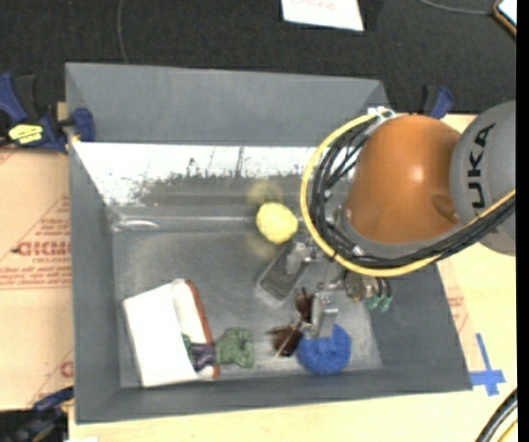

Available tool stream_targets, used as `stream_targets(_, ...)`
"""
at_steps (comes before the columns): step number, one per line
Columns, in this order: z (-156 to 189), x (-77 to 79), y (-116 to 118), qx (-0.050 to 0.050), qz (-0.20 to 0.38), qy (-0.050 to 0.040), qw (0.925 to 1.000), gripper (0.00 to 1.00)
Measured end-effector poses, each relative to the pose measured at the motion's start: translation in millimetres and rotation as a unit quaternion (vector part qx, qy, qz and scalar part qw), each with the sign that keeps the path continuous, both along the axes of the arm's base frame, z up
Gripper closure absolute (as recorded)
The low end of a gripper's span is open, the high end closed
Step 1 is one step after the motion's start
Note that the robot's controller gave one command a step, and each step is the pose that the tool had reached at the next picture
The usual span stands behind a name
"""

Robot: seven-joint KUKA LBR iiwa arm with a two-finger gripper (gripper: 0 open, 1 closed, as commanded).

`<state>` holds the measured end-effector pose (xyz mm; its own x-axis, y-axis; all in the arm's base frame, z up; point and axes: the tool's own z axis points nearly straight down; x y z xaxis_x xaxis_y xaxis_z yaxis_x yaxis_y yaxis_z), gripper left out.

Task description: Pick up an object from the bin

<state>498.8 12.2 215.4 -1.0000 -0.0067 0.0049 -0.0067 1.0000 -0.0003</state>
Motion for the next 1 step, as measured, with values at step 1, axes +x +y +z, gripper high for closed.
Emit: stream_targets(1, 3.7, 1.7, 0.1, 0.000, 0.000, -0.0040, 1.0000, 0.00)
